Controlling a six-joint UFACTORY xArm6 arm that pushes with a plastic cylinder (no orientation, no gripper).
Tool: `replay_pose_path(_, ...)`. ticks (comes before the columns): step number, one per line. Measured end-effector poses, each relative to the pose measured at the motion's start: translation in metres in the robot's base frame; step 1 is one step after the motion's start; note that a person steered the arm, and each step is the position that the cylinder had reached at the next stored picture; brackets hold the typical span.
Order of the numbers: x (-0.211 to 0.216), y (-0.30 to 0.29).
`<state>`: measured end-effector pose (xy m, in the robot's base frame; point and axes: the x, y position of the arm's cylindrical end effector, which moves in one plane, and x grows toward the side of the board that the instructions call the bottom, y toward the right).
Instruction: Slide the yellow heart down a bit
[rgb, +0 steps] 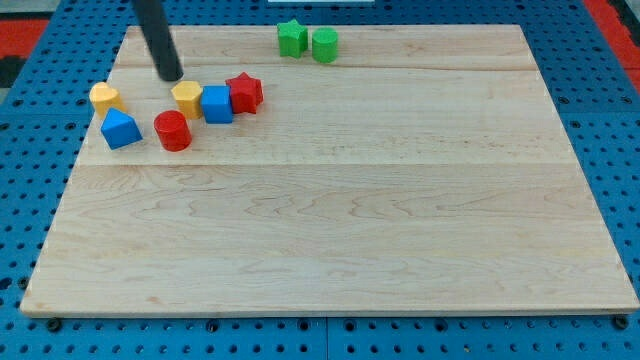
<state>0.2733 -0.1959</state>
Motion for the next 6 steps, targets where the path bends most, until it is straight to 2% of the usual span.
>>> replay_pose_path(1,0.014,-0.033)
replay_pose_path(3,0.059,-0.056)
replay_pose_path(4,0.06,-0.071)
replay_pose_path(5,0.055,-0.077)
replay_pose_path(6,-0.004,-0.071)
